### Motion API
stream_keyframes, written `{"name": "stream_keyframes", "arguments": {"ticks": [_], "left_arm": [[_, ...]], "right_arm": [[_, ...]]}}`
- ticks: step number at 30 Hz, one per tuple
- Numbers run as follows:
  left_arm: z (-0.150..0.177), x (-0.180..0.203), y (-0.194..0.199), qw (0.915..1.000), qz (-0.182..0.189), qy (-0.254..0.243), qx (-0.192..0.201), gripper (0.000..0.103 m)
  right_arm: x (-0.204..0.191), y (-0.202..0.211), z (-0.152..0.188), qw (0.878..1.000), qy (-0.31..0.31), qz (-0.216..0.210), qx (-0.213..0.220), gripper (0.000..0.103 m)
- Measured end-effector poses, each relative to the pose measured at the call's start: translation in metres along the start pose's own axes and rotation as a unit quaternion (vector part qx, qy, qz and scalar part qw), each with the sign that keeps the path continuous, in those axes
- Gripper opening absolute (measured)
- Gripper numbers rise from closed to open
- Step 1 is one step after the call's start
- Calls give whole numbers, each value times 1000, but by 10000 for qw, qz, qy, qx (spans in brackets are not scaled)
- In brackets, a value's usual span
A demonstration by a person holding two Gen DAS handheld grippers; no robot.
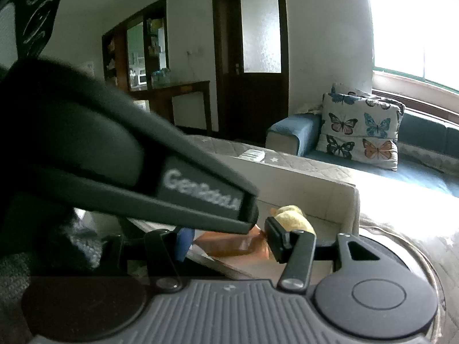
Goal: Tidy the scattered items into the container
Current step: 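Lift the orange block with the left tool and carry it into the box, then open the left tool to release the orange block beside the chick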
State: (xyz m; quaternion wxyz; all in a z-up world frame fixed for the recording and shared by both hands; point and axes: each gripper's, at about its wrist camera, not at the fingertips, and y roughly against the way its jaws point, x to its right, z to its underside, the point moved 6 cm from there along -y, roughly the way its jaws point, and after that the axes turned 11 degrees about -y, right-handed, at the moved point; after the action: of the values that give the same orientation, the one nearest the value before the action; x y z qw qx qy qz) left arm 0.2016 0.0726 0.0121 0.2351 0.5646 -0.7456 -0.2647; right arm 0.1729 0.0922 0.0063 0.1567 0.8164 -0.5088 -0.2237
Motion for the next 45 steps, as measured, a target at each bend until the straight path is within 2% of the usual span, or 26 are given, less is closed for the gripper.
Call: {"name": "stream_keyframes", "arguments": {"ticks": [17,25,27,41,45], "left_arm": [[13,-22,-40,9976,303,394,-473,27],[14,-22,-34,9974,359,458,-430,27],[14,-19,-29,9974,378,452,-404,28],[31,6,11,9986,403,291,-169,28],[40,12,21,9989,376,246,-111,28]], "right_arm": [[20,-41,12,9983,-296,-35,-506,55],[22,-36,10,9980,-370,-61,-506,57],[22,-31,11,9983,-363,-38,-464,61],[25,35,33,9990,-373,132,-199,62],[24,51,43,9989,-390,177,-198,69]]}}
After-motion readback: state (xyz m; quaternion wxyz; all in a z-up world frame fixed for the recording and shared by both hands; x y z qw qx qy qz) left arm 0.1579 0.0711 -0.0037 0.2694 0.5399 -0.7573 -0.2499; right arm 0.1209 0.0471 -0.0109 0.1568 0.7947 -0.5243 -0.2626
